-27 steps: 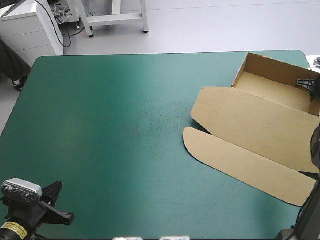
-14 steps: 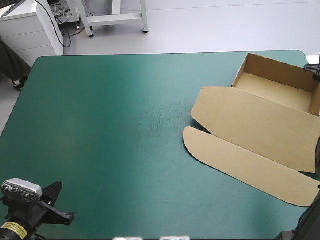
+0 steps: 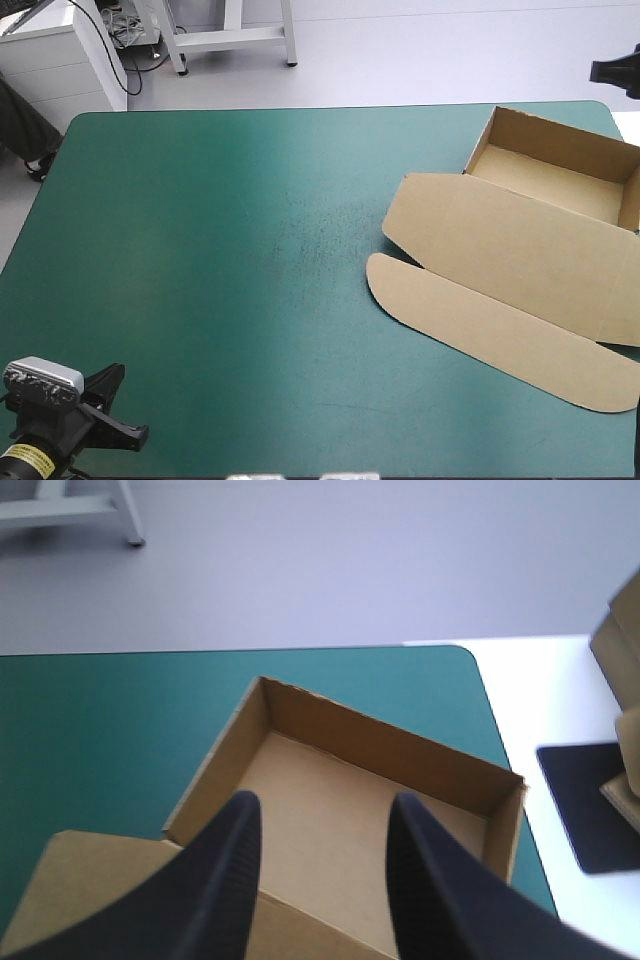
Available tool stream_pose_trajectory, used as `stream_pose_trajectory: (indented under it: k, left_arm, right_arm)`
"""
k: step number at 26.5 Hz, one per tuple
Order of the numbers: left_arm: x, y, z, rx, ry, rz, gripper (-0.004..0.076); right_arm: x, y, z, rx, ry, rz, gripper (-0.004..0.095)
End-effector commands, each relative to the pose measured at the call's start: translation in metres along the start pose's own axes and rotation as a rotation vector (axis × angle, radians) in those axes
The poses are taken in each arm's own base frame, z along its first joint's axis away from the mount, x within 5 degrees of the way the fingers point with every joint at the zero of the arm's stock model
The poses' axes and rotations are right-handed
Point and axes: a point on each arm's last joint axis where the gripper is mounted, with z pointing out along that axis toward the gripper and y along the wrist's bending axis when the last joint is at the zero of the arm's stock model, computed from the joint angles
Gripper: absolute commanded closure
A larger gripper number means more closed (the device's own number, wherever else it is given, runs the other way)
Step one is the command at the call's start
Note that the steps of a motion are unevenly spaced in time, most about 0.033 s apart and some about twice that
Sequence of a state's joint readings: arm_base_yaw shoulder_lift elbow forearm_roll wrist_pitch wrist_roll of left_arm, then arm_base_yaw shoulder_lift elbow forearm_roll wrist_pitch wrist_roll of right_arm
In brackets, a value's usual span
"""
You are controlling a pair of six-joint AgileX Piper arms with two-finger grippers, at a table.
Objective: Fold the box
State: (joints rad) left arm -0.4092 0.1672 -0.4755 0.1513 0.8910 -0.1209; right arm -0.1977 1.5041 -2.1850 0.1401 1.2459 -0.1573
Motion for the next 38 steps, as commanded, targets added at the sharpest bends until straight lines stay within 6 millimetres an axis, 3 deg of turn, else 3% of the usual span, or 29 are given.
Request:
stream_pose_trajectory:
  k: [1,5,11,20,27,32,38]
  left_arm:
    - [-0.012,-0.001,-0.003,0.009,-0.064,-0.003,0.0731]
    - [-0.012,-0.001,-0.003,0.009,-0.064,-0.003,0.0731]
    - [-0.012,-0.001,-0.003,0.011,-0.064,-0.017,0.0731]
    - [-0.011,-0.002,-0.002,0.03,-0.067,-0.033,0.0731]
    - [-0.005,-0.006,0.001,0.073,-0.142,-0.057,0.0731]
    - [-0.005,-0.008,0.001,0.096,-0.155,-0.078,0.0731]
    - [-0.005,-0.008,0.001,0.099,-0.155,-0.081,0.0731]
  right_arm:
    - [0.003,0.029,-0.06,-0.063,-0.096,-0.093,0.0726]
    - [0.032,0.049,-0.083,-0.123,-0.06,-0.188,0.0909]
    - [0.103,0.057,-0.111,-0.194,0.023,-0.255,0.0912]
    - [0.227,0.052,-0.119,-0.209,-0.063,-0.231,0.0912]
    - [0.316,0.05,-0.104,-0.207,-0.067,-0.219,0.0912]
    - [0.341,0.049,-0.103,-0.207,-0.088,-0.188,0.0913]
    - [0.342,0.049,-0.103,-0.207,-0.103,-0.186,0.0913]
